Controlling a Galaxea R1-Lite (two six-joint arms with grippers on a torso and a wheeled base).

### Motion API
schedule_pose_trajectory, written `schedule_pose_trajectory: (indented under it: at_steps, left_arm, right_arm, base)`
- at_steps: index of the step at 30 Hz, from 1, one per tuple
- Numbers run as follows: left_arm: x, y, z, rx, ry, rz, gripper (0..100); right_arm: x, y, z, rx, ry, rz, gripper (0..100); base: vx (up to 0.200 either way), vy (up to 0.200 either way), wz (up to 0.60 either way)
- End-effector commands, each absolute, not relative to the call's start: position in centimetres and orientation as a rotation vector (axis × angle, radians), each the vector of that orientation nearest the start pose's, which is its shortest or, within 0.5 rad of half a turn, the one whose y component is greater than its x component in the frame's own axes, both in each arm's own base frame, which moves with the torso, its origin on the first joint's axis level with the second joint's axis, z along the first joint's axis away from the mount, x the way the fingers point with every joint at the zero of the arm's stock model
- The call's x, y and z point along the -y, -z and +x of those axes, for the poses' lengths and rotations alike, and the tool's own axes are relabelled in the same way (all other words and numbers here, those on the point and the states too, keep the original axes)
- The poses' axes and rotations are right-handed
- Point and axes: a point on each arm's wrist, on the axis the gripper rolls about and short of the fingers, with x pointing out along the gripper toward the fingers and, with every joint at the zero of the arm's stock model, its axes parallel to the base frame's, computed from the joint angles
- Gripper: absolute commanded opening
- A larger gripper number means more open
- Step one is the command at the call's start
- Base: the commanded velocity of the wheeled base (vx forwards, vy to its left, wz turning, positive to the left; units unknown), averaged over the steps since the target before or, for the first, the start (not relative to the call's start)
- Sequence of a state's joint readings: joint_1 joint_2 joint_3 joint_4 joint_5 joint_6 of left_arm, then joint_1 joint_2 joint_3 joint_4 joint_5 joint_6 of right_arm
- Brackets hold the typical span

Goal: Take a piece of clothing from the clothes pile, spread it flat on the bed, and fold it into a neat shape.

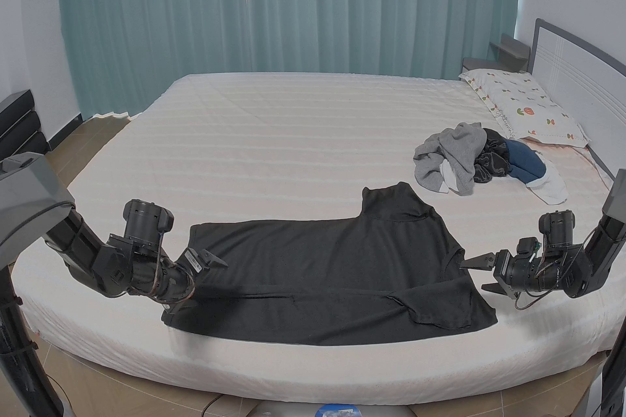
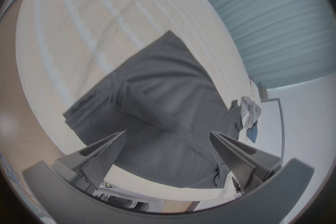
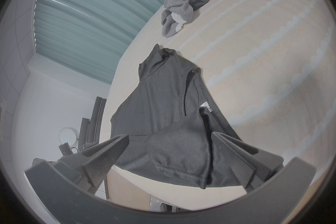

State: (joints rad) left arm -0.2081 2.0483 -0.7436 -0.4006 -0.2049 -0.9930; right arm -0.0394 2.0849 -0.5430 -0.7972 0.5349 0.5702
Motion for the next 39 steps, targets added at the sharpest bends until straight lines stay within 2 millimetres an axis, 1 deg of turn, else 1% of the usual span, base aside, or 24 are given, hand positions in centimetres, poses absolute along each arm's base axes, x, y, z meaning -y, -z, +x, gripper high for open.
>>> schedule_pose_trajectory:
  at_steps: [1, 6, 7, 8, 11, 16, 21, 24, 25, 26, 27, 28, 29, 33, 35, 39]
  left_arm:
    - [7.5, -2.2, 31.5, -1.061, -0.117, -0.883, 100]
    - [7.6, -0.5, 33.0, -1.024, -0.194, -0.796, 100]
    - [7.6, -0.5, 33.0, -1.024, -0.194, -0.796, 100]
    - [7.6, -0.2, 33.6, -1.000, -0.217, -0.776, 100]
    - [7.4, -0.1, 34.9, -0.962, -0.232, -0.777, 100]
    - [6.2, -1.1, 36.3, -0.896, -0.248, -0.815, 100]
    - [4.3, -2.5, 38.4, -0.798, -0.294, -0.926, 100]
    - [3.8, -2.7, 38.6, -0.781, -0.307, -0.958, 100]
    - [3.2, -3.0, 38.8, -0.762, -0.318, -0.979, 100]
    - [3.1, -3.1, 38.8, -0.761, -0.317, -0.980, 100]
    - [2.5, -3.3, 39.0, -0.751, -0.322, -0.995, 100]
    - [2.5, -3.3, 39.0, -0.751, -0.322, -0.995, 100]
    - [2.1, -3.5, 39.1, -0.739, -0.329, -1.011, 100]
    - [1.4, -3.4, 39.0, -0.743, -0.328, -1.030, 100]
    - [0.9, -3.7, 38.7, -0.770, -0.292, -1.057, 100]
    - [1.0, -3.9, 37.6, -0.839, -0.211, -1.070, 100]
  right_arm:
    - [0.0, -2.0, 30.1, -0.848, -0.257, 0.746, 100]
    - [0.0, -1.9, 30.1, -0.854, -0.257, 0.744, 100]
    - [0.0, -1.9, 30.1, -0.854, -0.257, 0.744, 100]
    - [0.0, -1.9, 30.2, -0.853, -0.258, 0.744, 100]
    - [0.0, -1.8, 30.2, -0.854, -0.258, 0.743, 100]
    - [-0.1, -1.6, 30.2, -0.860, -0.258, 0.740, 100]
    - [-0.1, -1.3, 30.4, -0.866, -0.257, 0.739, 100]
    - [-0.1, -1.2, 30.4, -0.868, -0.257, 0.740, 100]
    - [-0.1, -1.2, 30.4, -0.871, -0.256, 0.740, 100]
    - [-0.1, -1.1, 30.4, -0.872, -0.255, 0.741, 100]
    - [-0.1, -1.1, 30.4, -0.874, -0.255, 0.741, 100]
    - [-0.1, -1.1, 30.4, -0.874, -0.255, 0.741, 100]
    - [0.0, -1.1, 30.4, -0.873, -0.253, 0.741, 100]
    - [0.0, -1.0, 30.3, -0.874, -0.253, 0.742, 100]
    - [0.0, -1.0, 30.3, -0.874, -0.253, 0.742, 100]
    - [0.0, -1.0, 30.4, -0.876, -0.252, 0.742, 100]
  base:
    - [0.000, 0.000, 0.00]
    - [0.000, 0.000, 0.00]
    - [0.000, 0.000, 0.00]
    - [0.000, 0.000, 0.00]
    - [0.000, 0.000, 0.00]
    - [0.000, 0.000, 0.00]
    - [0.000, 0.000, 0.00]
    - [0.000, 0.000, 0.00]
    - [0.000, 0.000, 0.00]
    - [0.000, 0.000, 0.00]
    - [0.000, 0.000, 0.00]
    - [0.000, 0.000, 0.00]
    - [0.000, 0.000, 0.00]
    - [0.000, 0.000, 0.00]
    - [0.000, 0.000, 0.00]
    - [0.000, 0.000, 0.00]
